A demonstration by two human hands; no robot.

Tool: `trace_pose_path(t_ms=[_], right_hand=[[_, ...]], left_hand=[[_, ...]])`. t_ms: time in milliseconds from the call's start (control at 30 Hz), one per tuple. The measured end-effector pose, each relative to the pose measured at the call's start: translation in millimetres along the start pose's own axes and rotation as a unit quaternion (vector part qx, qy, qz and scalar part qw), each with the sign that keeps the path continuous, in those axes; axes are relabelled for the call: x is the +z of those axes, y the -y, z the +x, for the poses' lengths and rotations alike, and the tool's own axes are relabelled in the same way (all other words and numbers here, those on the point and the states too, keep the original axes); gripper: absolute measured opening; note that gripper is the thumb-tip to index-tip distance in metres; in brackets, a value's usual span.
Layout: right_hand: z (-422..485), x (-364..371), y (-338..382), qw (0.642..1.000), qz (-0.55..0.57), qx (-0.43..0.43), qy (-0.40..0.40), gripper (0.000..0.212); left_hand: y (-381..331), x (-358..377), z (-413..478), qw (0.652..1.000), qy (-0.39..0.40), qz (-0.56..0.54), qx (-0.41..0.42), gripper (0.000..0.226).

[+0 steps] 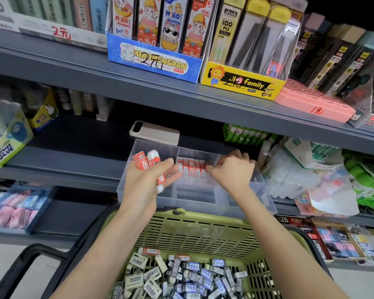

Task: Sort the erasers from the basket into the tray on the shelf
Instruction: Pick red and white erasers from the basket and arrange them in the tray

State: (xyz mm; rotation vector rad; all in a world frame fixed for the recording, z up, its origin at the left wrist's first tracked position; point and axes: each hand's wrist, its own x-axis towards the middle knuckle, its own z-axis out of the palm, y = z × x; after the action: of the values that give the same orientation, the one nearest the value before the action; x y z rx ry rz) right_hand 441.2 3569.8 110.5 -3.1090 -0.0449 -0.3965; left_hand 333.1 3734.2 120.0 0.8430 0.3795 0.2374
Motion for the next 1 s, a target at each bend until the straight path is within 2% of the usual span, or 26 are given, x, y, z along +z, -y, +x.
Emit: trace_pose_path(t_ms=[167, 233, 300, 367, 400, 433, 467, 533, 567, 600, 667, 767, 800, 867, 1000], right_hand=[[10, -4, -6, 0.980, 0.016, -0.001, 0.199, 0.051], [10, -6, -7, 0.975, 0.013, -0.011, 0.223, 0.054], [3, -10, -5, 0.983, -0.037, -0.036, 0.177, 0.057], [-11, -17, 2, 0.994, -0.066, -0.070, 0.047, 0.054], [-19, -23, 8, 0.995, -0.023, -0.093, -0.024, 0.051], [-28, -30, 15, 0.988, 0.065, -0.125, -0.069, 0.046], [-36, -38, 23, 0.968, 0.184, -0.156, -0.067, 0.038], [-48, -53, 39, 0.891, 0.406, -0.190, 0.065, 0.023], [-54, -57, 46, 0.857, 0.457, -0.194, 0.136, 0.018], [-59, -59, 51, 0.838, 0.481, -0.194, 0.172, 0.013], [-61, -59, 56, 0.792, 0.553, -0.163, 0.201, 0.008], [-45, -58, 57, 0.675, 0.704, -0.045, 0.217, 0.003], [-36, -57, 56, 0.664, 0.719, -0.010, 0.205, 0.003], [-17, -52, 57, 0.697, 0.694, 0.034, 0.177, 0.010], [7, -29, 76, 0.845, 0.514, 0.002, 0.151, 0.022]], left_hand=[[-3, 3, -1, 0.999, -0.017, 0.042, -0.008, 0.028], [-4, 5, 1, 0.997, -0.014, 0.069, -0.024, 0.037], [-4, 5, 2, 0.995, -0.009, 0.094, -0.035, 0.054], [-2, 5, 3, 0.994, -0.010, 0.100, -0.047, 0.065], [-1, 5, 3, 0.994, -0.009, 0.096, -0.051, 0.065], [0, 6, 3, 0.994, -0.008, 0.092, -0.053, 0.063], [0, 6, 4, 0.995, -0.005, 0.090, -0.053, 0.061], [2, 6, 4, 0.994, 0.012, 0.092, -0.052, 0.060], [2, 6, 4, 0.994, 0.025, 0.093, -0.051, 0.061], [2, 5, 3, 0.994, 0.034, 0.095, -0.048, 0.063], [0, 2, 3, 0.993, 0.036, 0.103, -0.036, 0.064], [-11, -10, 8, 0.997, 0.001, 0.070, 0.009, 0.050], [-17, -16, 10, 0.998, -0.012, 0.055, 0.025, 0.047], [-27, -29, 13, 0.998, -0.030, 0.013, 0.045, 0.040], [-36, -50, 20, 0.991, -0.042, -0.122, 0.040, 0.017]])
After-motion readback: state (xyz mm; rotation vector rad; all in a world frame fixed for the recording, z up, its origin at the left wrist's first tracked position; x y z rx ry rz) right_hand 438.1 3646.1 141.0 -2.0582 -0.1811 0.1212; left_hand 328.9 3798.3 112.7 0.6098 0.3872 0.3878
